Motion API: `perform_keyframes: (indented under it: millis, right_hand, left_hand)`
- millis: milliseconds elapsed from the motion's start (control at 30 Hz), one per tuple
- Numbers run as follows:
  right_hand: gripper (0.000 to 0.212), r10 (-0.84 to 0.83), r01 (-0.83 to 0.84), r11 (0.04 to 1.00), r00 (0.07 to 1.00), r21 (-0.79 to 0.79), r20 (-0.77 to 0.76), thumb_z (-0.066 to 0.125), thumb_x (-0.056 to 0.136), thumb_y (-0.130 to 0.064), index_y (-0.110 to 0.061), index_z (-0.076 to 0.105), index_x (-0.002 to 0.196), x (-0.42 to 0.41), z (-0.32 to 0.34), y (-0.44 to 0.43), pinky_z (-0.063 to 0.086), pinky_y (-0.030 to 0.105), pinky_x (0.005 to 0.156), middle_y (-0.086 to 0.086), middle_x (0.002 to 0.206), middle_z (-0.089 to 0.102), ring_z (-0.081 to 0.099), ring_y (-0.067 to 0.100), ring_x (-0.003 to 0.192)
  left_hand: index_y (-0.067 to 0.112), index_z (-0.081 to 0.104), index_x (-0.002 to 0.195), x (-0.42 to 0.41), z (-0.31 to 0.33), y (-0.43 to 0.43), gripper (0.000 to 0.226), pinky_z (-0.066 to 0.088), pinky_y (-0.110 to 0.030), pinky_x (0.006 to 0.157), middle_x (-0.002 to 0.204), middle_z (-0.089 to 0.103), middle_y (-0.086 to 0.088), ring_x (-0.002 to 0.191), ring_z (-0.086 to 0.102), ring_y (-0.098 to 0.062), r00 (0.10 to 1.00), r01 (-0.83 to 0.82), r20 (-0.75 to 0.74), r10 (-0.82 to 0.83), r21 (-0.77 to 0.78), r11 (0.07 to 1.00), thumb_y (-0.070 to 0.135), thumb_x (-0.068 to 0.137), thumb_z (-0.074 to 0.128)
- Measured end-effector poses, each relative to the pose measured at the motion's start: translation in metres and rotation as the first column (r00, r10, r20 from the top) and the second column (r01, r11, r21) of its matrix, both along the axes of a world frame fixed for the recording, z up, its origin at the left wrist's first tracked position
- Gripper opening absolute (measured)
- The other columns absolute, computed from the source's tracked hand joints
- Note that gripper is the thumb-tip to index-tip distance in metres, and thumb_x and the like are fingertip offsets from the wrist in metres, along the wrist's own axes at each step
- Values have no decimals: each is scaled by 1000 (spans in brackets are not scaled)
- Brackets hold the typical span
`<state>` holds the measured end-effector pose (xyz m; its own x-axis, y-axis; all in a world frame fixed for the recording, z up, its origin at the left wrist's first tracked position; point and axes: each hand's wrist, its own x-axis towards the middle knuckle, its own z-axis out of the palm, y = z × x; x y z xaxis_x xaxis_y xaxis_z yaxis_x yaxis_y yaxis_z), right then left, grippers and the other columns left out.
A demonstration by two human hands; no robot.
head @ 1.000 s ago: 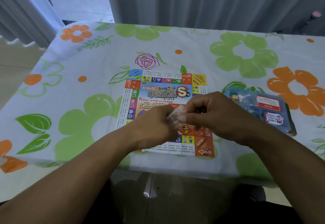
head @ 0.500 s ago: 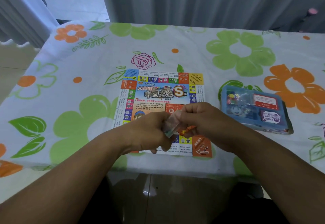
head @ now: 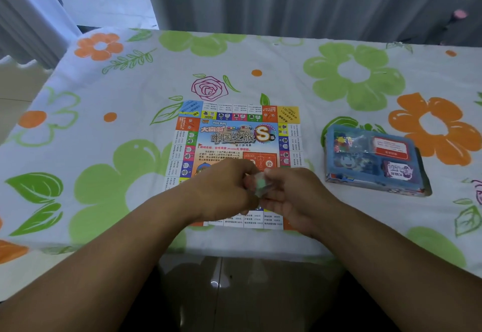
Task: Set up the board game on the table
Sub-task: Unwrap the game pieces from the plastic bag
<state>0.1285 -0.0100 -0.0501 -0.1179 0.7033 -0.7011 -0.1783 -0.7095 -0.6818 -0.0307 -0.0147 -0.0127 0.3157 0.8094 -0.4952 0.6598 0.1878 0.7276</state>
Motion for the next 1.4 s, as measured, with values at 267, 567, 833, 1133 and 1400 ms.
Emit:
perform_keyframes:
  millis: [267,567,833,1133,1400]
  right_hand:
    - [22,11,-9,997,999,-75,38,62,96,-17,-13,61,117,-1,-7,-3,62,41,70,17,103,74,75,30,85]
    - [17,96,-84,994,977,-72,191,62,97,-26,-19,57,112,7,-4,-3,64,41,70,14,102,72,75,29,85]
    - [13,181,-170,983,936,-64,301,56,100,-29,-19,56,107,2,-4,-1,63,40,77,10,97,73,75,25,81]
    - [16,327,-394,919,790,20,519,53,99,-4,-1,66,107,0,-7,1,63,42,79,23,105,70,73,36,90]
    - [30,345,-431,901,776,45,529,60,94,1,-28,57,88,1,-7,-1,61,30,70,1,122,57,60,20,107]
  left_hand:
    - [29,63,114,-2,-5,0,27,59,-33,64,83,67,7,75,67,-14,998,50,-41,-46,109,993,21,89,68]
    - [25,71,95,-1,-4,4,13,60,-49,69,82,72,-5,72,70,-22,998,27,-67,-17,150,988,16,93,62]
    - [22,72,95,-9,4,7,13,60,-51,70,80,73,-4,74,72,-24,995,-53,-80,64,128,990,13,91,63]
    - [10,70,87,-13,3,9,20,62,-43,71,75,74,-4,64,72,-13,984,-121,-116,134,112,986,16,99,56]
    - [13,73,84,-15,-5,9,13,62,-45,71,74,75,-2,69,74,-16,974,-103,-184,132,159,982,8,93,65]
